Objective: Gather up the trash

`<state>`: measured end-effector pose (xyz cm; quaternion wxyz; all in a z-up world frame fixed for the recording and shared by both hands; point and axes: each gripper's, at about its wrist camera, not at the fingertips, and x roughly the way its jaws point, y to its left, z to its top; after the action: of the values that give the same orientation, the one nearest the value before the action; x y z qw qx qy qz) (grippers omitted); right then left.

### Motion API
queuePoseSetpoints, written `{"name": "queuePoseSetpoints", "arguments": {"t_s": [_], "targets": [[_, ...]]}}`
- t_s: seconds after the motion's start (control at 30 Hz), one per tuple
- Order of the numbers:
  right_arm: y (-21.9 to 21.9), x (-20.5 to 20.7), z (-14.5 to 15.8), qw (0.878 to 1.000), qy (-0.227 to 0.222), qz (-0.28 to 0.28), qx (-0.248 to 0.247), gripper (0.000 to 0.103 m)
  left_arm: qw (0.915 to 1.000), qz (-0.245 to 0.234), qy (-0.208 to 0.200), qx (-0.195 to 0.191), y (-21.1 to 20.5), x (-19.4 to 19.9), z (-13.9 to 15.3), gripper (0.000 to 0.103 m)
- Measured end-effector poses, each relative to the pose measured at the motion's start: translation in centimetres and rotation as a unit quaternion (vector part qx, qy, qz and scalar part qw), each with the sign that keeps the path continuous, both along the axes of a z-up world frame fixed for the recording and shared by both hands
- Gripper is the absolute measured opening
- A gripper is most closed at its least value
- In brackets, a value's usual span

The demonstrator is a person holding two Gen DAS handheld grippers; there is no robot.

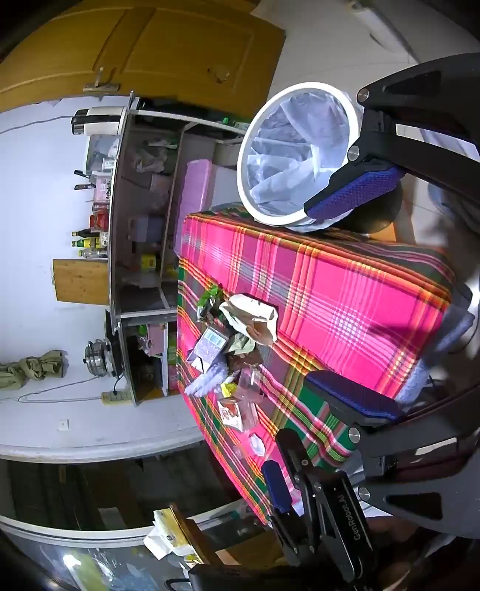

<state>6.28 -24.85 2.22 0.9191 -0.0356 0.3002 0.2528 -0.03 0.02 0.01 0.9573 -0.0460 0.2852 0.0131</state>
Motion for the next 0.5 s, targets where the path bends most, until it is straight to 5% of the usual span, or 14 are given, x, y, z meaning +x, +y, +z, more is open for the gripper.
{"name": "queuePoseSetpoints", "arguments": {"t_s": [0.5], "targets": [[0.2,-0.01,0.03,1.0,0.004,0.0,-0.003,0.084,1.0,-0.001,0.004,0.002,0.04,0.02,-0.03,0.061]]}}
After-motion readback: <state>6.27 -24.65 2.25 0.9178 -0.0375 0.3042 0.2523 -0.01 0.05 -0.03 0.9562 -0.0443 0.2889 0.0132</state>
